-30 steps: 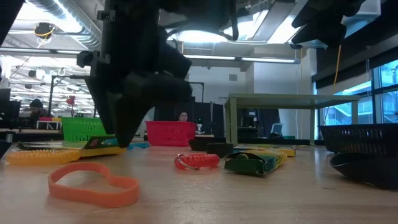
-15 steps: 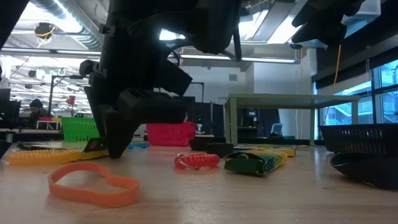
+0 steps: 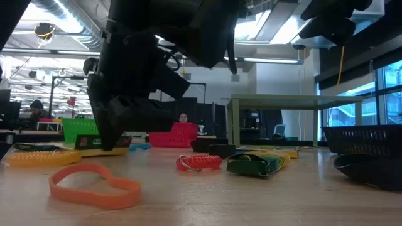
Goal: Pick & Place Office Desk Supplies
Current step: Put the crayons box into the red basket
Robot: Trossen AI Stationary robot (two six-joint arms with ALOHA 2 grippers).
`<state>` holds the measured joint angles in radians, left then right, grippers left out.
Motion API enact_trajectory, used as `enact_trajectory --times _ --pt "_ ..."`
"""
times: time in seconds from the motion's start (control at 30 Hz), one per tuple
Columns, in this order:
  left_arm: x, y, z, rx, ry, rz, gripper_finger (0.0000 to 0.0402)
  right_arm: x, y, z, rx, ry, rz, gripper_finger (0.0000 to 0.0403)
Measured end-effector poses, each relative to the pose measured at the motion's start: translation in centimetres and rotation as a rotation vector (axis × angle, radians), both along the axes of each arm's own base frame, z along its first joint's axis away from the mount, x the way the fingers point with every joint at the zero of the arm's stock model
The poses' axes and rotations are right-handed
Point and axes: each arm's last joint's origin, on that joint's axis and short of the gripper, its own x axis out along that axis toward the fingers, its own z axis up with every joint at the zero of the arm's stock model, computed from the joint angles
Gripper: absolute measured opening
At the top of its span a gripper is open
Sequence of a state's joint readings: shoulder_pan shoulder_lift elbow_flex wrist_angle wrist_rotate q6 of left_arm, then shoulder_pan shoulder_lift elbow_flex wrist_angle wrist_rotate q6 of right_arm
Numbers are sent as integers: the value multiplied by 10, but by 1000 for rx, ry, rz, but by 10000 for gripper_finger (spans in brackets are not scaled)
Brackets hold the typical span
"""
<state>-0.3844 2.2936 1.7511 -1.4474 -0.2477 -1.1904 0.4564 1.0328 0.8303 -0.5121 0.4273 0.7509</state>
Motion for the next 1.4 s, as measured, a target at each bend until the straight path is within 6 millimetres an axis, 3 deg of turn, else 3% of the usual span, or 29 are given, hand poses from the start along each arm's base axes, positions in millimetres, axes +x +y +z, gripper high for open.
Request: enact_trajectory --times 0.13,0.4,0.57,1.27,1.4 --pt "5 -10 12 -23 -41 -36 2 0 0 0 -1 -1 -2 185" --pt "16 -26 66 63 -191 -110 2 0 0 0 -1 -1 -2 185" --pt "24 -24 91 122 -310 -149 2 0 0 0 -1 -2 -2 185" --pt "32 3 117 250 -351 -260 2 0 0 0 31 -3 -25 184" --pt "35 17 122 328 -357 -273 2 0 0 0 38 -4 -31 184"
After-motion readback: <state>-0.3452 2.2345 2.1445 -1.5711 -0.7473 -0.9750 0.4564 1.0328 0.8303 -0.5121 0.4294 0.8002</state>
